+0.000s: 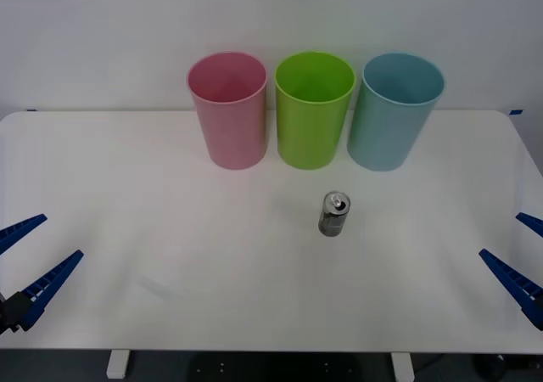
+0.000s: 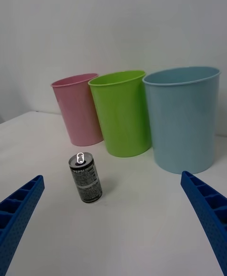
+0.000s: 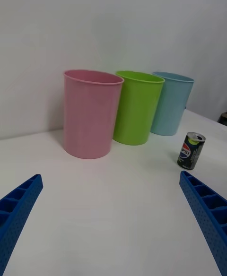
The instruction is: Grasp the object on the table and drop it into the matching bin: aluminum can to the light blue bin, PET bottle to the pink bin.
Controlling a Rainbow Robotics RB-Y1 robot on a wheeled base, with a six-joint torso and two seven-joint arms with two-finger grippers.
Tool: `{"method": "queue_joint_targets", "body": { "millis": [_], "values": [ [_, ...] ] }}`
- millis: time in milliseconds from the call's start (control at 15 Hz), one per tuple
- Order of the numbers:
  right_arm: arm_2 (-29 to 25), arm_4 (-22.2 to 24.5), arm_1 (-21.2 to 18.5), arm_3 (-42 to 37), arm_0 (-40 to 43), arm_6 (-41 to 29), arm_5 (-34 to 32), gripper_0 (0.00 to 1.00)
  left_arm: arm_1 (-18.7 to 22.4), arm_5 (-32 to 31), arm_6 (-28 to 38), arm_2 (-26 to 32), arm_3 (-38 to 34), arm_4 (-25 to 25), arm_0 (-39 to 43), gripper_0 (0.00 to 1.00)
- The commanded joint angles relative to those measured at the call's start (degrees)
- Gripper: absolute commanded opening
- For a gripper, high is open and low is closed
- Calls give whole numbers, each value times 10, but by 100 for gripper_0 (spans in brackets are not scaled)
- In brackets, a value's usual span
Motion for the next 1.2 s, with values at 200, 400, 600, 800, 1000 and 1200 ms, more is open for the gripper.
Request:
{"method": "queue_joint_targets", "body": {
  "millis": [200,400,600,800,1000,1200],
  "values": [
    [6,7,14,8,13,1,0,100,0,0,0,0,0,0,0,100],
    [21,8,9,-1,17,3,11,100,0,0,0,0,0,0,0,100],
    [27,8,9,-1,17,8,18,100,0,0,0,0,0,0,0,100],
    [48,9,9,-1,16,21,38,100,0,0,0,0,0,0,0,100],
    [80,9,9,-1,13,44,71,100,0,0,0,0,0,0,0,100],
    [115,9,9,-1,7,67,107,100,0,0,0,0,0,0,0,100]
  ]
}}
